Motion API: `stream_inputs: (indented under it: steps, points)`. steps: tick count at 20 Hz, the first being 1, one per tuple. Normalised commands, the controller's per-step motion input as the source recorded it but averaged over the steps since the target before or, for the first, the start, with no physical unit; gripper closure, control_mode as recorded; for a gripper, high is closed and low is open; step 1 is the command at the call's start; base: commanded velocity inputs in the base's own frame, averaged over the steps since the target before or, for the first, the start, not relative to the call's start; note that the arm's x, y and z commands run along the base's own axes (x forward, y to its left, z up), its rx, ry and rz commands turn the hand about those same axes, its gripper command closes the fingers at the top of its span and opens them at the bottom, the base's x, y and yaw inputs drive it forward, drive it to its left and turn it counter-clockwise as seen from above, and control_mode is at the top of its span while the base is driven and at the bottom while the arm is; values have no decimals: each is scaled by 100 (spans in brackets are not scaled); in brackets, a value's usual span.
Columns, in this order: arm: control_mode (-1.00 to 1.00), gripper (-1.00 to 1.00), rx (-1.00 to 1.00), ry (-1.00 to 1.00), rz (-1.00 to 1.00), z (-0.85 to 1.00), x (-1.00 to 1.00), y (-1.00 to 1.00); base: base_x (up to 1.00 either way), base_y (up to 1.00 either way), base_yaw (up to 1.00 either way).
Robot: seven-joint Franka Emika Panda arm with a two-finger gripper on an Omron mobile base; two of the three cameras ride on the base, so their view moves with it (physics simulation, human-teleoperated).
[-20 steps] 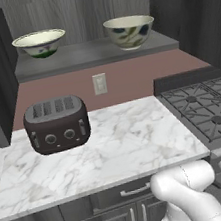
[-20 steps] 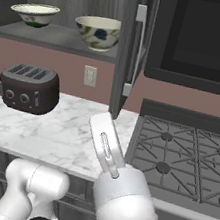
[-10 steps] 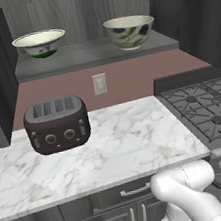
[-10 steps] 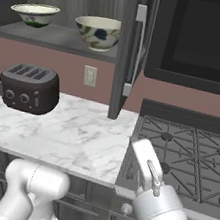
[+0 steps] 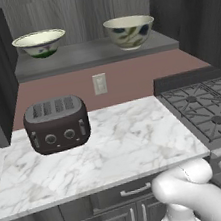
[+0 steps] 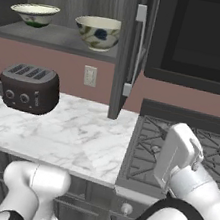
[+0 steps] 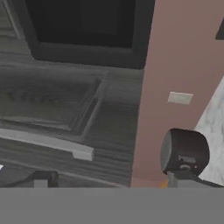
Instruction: Open the cabinet. Pick the bowls from the counter and place them in the cabinet. Then close the cabinet.
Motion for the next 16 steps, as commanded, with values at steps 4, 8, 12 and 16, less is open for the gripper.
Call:
stream_inputs:
  steps: [4,8,12,16]
  points:
    - [-100,-100,0,6,8,-2,68,-1,0,0,0]
    - [-100,-100,0,2,5,-21,66,2,0,0,0]
    - [-100,-100,0,1,9,-27,52,0,0,0,0]
    - [-100,-100,0,0,13,-12,49,0,0,0,0]
